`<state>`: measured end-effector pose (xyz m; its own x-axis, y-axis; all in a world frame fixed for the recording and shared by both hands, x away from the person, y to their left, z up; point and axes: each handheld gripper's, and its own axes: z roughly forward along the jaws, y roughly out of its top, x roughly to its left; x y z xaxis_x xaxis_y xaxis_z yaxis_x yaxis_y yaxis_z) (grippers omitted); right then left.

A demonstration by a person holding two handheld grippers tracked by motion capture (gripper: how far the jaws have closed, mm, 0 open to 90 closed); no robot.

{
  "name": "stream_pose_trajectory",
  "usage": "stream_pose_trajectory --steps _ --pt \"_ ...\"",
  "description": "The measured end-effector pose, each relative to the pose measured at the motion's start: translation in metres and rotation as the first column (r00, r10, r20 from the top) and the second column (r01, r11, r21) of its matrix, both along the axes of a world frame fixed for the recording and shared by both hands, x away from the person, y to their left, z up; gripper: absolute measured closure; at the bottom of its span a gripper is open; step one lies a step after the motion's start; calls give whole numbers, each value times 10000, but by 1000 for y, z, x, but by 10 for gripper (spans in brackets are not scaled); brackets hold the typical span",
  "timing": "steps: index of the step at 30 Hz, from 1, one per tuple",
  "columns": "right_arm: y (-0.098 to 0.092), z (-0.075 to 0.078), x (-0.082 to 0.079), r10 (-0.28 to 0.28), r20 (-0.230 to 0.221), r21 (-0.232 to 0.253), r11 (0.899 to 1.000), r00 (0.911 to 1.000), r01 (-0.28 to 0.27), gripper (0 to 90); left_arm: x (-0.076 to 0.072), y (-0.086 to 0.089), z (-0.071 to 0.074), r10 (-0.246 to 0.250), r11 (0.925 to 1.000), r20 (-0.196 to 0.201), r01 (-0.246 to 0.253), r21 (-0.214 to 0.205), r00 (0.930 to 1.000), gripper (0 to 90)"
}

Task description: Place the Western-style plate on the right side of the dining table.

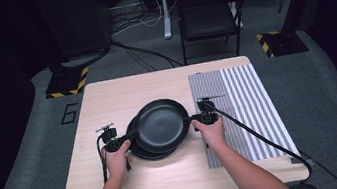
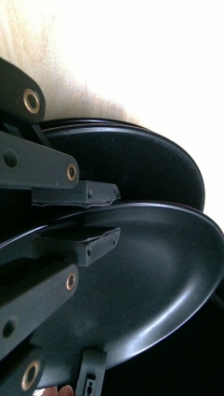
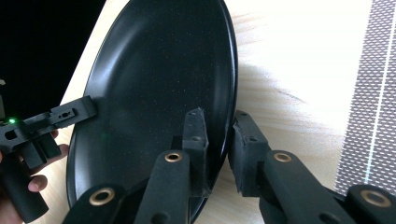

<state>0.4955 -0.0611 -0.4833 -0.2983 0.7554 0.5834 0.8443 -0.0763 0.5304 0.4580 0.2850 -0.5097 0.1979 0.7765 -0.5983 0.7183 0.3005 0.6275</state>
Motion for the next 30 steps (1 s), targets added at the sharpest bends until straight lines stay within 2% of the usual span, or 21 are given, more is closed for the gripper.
stream_pose_trajectory --steps 1,6,8,10,25,30 --pt "0 0 0 6 -17 13 10000 10000 -6 773 0 0 1 -6 10000 126 5 96 9999 777" --pt "-1 0 1 -7 -97 71 10000 10000 8 773 -1 0 7 -46 9998 108 44 179 9999 783" --pt "-1 1 0 -10 -45 91 10000 10000 10 776 -1 1 11 -82 9998 360 74 208 9993 792" --pt "-1 3 -1 -59 13 119 9999 10000 58 782 -1 1 13 -69 9997 449 58 225 9990 803" --pt "1 13 -5 -72 197 164 9998 9998 68 812 -3 2 21 -16 9990 313 1 450 9995 807" --pt "2 16 -6 -69 287 82 9999 9996 66 818 -4 2 24 56 9987 447 -78 495 9990 809"
